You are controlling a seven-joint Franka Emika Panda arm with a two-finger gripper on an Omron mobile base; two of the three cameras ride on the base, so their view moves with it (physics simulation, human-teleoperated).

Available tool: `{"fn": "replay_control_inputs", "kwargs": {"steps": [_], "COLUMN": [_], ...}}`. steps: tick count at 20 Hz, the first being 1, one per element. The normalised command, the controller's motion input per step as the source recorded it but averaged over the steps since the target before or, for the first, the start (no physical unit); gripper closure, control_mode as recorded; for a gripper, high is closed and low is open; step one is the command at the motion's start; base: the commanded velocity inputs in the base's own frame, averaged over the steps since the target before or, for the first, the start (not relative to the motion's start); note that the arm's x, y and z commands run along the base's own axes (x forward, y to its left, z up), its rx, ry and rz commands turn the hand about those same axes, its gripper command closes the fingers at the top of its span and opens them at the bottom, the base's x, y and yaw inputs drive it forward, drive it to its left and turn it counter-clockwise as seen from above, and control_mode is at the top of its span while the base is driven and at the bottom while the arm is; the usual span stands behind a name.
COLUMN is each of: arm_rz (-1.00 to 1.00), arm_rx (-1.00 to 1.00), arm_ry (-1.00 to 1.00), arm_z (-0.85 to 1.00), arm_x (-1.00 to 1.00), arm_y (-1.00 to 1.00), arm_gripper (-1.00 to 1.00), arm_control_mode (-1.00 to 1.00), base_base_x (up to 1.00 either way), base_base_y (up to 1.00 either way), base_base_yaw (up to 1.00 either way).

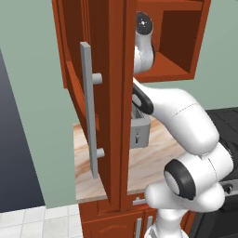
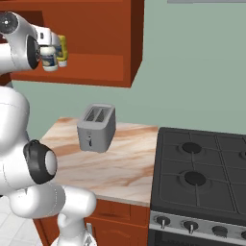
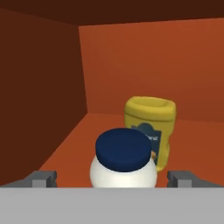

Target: Move the mustard and mayonnaise from the cabinet to the dining counter.

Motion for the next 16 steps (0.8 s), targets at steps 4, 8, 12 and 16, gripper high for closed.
{"fn": "replay_control_inputs", "kwargs": {"steps": [4,8,12,16], "arm_rz": [0.0,0.0,0.0,0.0], "arm_rx": [0.08,0.05,0.03,0.0], "arm_ry": [0.0,0.0,0.04,0.05], "arm_z": [-0.07,-0.01,0.0,0.0], "arm_x": [0.21,0.18,0.19,0.13], "arm_y": [0.0,0.0,0.0,0.02], "arm_gripper": [-1.0,-1.0,-1.0,-1.0], "arm_control_mode": [-1.0,-1.0,-1.0,-1.0], "base_base_x": [0.0,0.0,0.0,0.0], "base_base_y": [0.0,0.0,0.0,0.0], "base_base_yaw": [0.0,0.0,0.0,0.0]}}
